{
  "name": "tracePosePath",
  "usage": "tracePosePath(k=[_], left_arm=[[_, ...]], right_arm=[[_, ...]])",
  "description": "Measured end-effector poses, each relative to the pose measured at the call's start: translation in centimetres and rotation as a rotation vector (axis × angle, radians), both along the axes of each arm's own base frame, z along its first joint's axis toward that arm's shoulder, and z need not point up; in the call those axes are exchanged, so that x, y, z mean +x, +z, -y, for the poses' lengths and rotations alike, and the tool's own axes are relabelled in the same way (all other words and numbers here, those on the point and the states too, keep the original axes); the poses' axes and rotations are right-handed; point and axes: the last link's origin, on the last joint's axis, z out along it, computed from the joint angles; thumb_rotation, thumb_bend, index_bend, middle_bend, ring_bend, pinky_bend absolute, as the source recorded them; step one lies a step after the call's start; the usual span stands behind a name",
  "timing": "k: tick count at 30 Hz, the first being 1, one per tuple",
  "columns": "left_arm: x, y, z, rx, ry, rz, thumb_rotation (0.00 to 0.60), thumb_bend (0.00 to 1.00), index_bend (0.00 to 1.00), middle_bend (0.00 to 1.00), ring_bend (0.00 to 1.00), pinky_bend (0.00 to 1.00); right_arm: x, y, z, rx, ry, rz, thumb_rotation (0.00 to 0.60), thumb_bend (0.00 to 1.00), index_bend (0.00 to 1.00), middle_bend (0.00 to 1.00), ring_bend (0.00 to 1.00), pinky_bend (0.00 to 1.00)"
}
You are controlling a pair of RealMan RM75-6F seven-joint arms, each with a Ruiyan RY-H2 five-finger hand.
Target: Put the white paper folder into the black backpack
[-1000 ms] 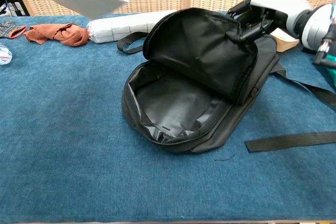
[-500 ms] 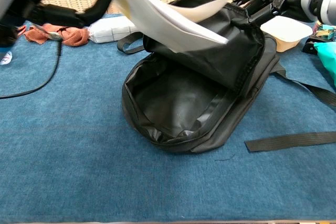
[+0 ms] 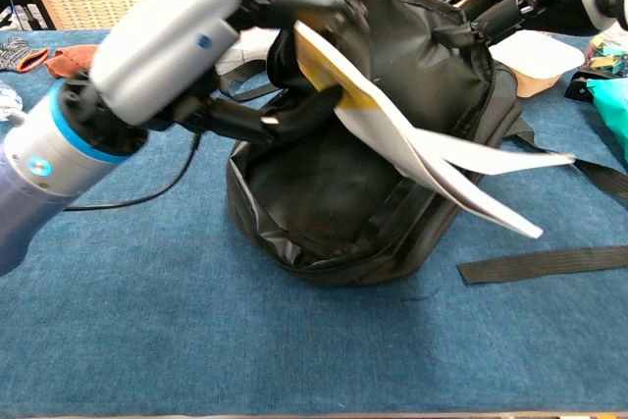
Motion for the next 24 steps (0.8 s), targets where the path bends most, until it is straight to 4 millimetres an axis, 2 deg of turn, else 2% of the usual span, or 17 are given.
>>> tracePosePath(k=[9,14,24], left_arm=[[-0.2,-2.1,-0.9,-0.038,0.078,-0.117,0.6,0.48,0.79,0.63,0.56,0.66],[-1.3,-2.9,-1.3,-0.052,0.119,-0.205,0.6,0.47,0.79,0.63,0.56,0.66],[-3.3,-3.0,-1.6,-0.035,0.129,-0.322,0.6,0.45,0.77,0.6,0.56,0.66]], right_arm=[[-0.4,0.8,0.3,-0.002,-0.007,-0.007,0.6,0.56,0.57,0.64,0.48,0.53],[-0.3,1.2,0.6,-0.013,-0.001,-0.018,0.6,0.56,0.57,0.64,0.48,0.53],[-0.3,1.4,0.9,-0.026,-0.003,-0.028,0.6,0.57,0.58,0.64,0.48,0.53]])
